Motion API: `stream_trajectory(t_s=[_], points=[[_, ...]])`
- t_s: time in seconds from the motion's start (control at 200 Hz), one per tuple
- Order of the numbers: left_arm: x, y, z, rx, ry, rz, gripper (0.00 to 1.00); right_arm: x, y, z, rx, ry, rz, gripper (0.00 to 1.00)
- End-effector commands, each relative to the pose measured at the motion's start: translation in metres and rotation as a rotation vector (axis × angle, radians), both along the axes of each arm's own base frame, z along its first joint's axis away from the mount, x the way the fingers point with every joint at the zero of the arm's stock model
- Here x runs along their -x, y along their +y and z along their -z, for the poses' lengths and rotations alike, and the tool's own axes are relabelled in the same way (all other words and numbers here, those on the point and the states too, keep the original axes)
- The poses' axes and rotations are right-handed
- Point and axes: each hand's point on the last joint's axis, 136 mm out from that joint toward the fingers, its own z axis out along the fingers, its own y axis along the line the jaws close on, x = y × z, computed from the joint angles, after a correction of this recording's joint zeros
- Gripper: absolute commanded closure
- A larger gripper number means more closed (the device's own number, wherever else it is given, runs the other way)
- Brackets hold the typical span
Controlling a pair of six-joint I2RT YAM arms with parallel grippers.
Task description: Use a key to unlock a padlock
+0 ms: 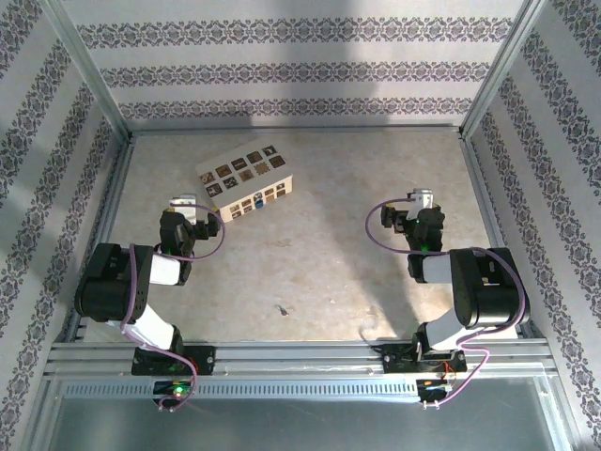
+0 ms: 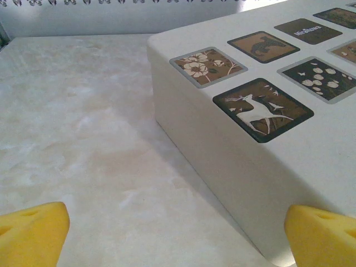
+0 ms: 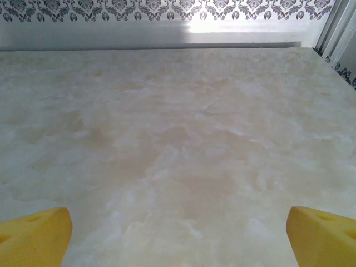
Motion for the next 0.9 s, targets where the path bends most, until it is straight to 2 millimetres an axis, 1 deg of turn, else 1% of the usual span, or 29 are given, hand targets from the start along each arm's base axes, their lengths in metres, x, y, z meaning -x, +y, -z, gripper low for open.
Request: stream_trajectory(t_s=[0.0,0.765,0.83,0.894], points=[[-0.004,0.005,-0.004,0.003,-0.009,-0.007,0.01,-0.004,0.003,-0.011,0.002,-0.035,0.001,0.02],[-0.003,0.006,-0.004,0.005,-0.009,-0.018,0.01,-0.005,0.003,-0.01,-0.002,-0.031,0.0,0.02],[-0.001,0.011,-0.007,0.007,-0.03,-0.047,0.01,-0.004,0.003,-0.011,-0.002,-0.034,-0.001,0.02],[0.003,0.012,-0.016,0.005,-0.053,-0.053,0.01,-0.004,0.002,-0.016,-0.004,-0.039,0.007,0.01]])
